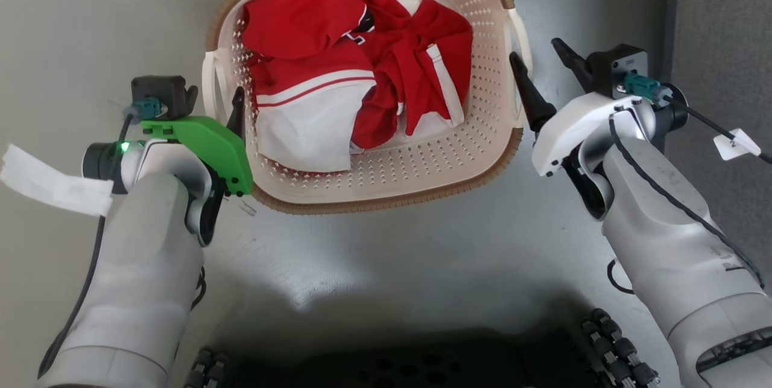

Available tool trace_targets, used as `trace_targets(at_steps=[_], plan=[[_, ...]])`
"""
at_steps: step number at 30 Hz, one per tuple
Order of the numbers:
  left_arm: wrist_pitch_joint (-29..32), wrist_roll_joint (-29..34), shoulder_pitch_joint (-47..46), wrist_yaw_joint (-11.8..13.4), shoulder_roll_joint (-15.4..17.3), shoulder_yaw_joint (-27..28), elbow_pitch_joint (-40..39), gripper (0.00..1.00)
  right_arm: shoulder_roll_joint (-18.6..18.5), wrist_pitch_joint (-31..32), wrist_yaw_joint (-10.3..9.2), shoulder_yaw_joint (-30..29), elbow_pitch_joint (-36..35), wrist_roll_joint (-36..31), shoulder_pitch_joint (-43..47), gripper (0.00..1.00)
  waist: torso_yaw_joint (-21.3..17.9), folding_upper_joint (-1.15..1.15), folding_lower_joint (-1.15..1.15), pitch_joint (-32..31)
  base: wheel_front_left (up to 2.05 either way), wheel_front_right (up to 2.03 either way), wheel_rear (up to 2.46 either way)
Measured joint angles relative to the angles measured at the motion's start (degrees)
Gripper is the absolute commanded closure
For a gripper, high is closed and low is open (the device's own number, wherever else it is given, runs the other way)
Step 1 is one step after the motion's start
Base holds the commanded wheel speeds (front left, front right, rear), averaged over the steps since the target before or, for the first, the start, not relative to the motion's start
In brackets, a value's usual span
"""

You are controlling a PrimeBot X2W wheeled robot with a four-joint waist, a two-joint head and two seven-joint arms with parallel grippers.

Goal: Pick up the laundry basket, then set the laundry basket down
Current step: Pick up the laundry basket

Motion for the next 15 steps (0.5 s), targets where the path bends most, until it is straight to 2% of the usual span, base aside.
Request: trace_targets(at_steps=[8,9,10,11,13,15], plan=[[0.05,-0.66,-2.68,-0.86,-0.42,0.16,3.61,0.00,0.31,-0.01,0.05,0.90,3.47,-0.01,-2.06,0.00,0.30,0.00,0.00,1.56,0.00,0.00,0.00],[0.22,-0.74,-2.80,-1.01,-0.45,0.14,4.07,0.33,0.41,0.00,0.05,0.89,3.91,0.00,-2.35,0.00,0.33,0.00,0.00,1.62,0.00,0.00,0.00],[0.22,-0.75,-2.96,-1.01,-0.49,0.16,4.52,1.00,0.51,-0.01,0.05,0.83,4.30,0.02,-2.53,0.55,0.35,0.00,0.00,1.66,0.00,0.00,0.00],[0.42,-0.94,-3.20,-1.08,-0.53,0.15,5.06,1.00,0.64,-0.01,0.15,0.73,4.72,0.20,-2.71,1.00,0.36,0.00,0.00,1.71,0.00,0.00,0.00],[0.37,-1.10,-3.64,-1.76,-1.32,-0.16,5.30,1.00,1.26,0.00,1.04,0.79,5.38,0.62,-3.05,1.00,0.38,0.00,0.00,1.79,0.00,0.00,0.00],[-0.02,-1.16,-4.29,-1.75,-2.07,-0.13,5.65,1.00,2.30,-0.03,1.03,0.78,5.87,0.76,-3.53,1.00,0.41,0.00,0.00,1.86,0.00,0.00,0.00]])
